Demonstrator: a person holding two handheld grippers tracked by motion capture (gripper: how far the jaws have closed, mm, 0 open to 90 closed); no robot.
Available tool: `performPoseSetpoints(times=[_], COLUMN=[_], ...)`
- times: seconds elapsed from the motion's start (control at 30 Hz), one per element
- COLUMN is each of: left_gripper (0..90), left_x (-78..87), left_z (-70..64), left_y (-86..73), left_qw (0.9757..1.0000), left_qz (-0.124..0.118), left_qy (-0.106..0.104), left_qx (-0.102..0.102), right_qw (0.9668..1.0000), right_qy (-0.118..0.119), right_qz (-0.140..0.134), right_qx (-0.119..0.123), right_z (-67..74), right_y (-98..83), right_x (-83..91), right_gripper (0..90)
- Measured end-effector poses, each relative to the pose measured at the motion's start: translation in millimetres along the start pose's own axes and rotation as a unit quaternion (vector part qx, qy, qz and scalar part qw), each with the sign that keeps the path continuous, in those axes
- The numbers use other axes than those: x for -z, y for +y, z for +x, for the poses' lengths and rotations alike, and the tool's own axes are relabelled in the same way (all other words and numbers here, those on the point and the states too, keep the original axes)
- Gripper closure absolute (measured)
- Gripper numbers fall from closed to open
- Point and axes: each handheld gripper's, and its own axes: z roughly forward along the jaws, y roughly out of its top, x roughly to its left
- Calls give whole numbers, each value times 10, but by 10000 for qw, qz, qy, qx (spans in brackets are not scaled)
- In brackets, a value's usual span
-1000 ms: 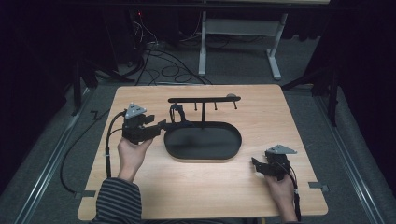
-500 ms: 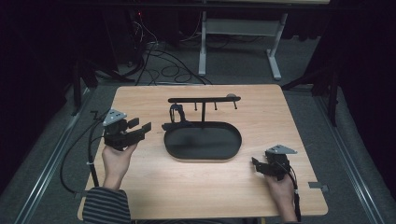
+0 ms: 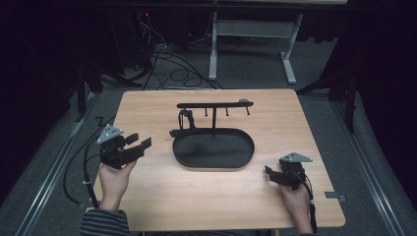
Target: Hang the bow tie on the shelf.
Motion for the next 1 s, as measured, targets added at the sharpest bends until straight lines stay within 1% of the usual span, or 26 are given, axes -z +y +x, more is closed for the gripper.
performPoseSetpoints(times=[0.23,0.63,0.8,1.0], left_gripper=[430,423,423,421], left_x=[41,110,120,123], left_z=[9,3,-9,-13], left_y=[-79,-181,-223,-275], left_qw=[10000,10000,10000,9999], left_qz=[-21,-21,-4,16], left_qy=[8,9,9,1], left_qx=[58,91,79,110], right_qw=[10000,10000,10000,10000], right_qy=[-3,-5,-8,-7], right_qz=[3,5,4,4], right_qx=[-9,-6,-5,-4], right_z=[2,2,3,3], right_y=[0,0,0,0], right_x=[0,0,0,0], right_gripper=[357,356,356,356])
